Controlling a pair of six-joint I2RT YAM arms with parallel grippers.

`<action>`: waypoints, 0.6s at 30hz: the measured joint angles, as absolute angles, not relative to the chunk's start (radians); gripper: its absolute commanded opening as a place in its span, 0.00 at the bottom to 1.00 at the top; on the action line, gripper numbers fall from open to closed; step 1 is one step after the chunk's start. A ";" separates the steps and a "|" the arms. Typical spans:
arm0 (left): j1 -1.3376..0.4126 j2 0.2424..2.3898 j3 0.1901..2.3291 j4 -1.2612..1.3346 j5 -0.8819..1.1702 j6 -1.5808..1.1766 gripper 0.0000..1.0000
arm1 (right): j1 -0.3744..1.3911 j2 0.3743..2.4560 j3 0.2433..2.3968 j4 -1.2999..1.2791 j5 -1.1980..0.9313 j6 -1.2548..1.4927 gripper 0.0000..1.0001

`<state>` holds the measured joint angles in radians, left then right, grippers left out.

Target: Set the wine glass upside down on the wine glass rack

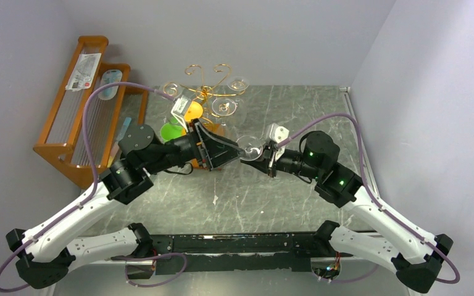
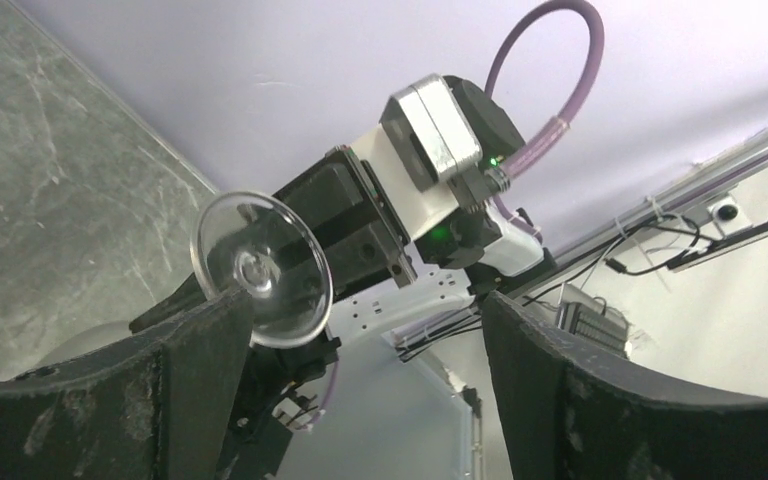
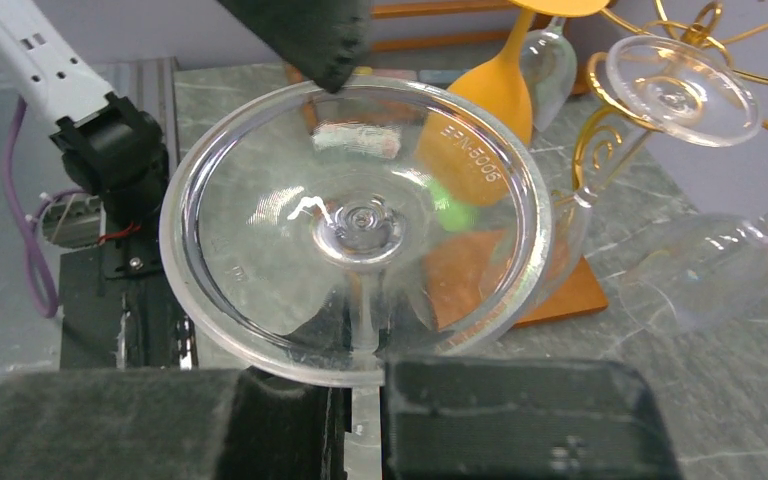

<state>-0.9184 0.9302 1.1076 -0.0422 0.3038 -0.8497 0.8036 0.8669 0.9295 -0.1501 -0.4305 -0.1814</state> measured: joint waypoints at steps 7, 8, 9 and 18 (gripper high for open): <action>-0.918 0.990 1.131 -0.036 0.308 -0.936 0.85 | 0.804 0.865 0.923 -0.186 -0.482 -0.186 0.00; -0.918 0.992 1.131 -0.040 0.307 -0.940 0.85 | 0.804 0.865 0.922 -0.187 -0.483 -0.186 0.00; -0.918 0.992 1.131 -0.044 0.305 -0.941 0.86 | 0.804 0.865 0.921 -0.189 -0.482 -0.186 0.00; -0.918 0.912 1.110 -0.133 0.150 -0.939 0.77 | 0.804 0.847 0.907 -0.151 -0.475 -0.182 0.00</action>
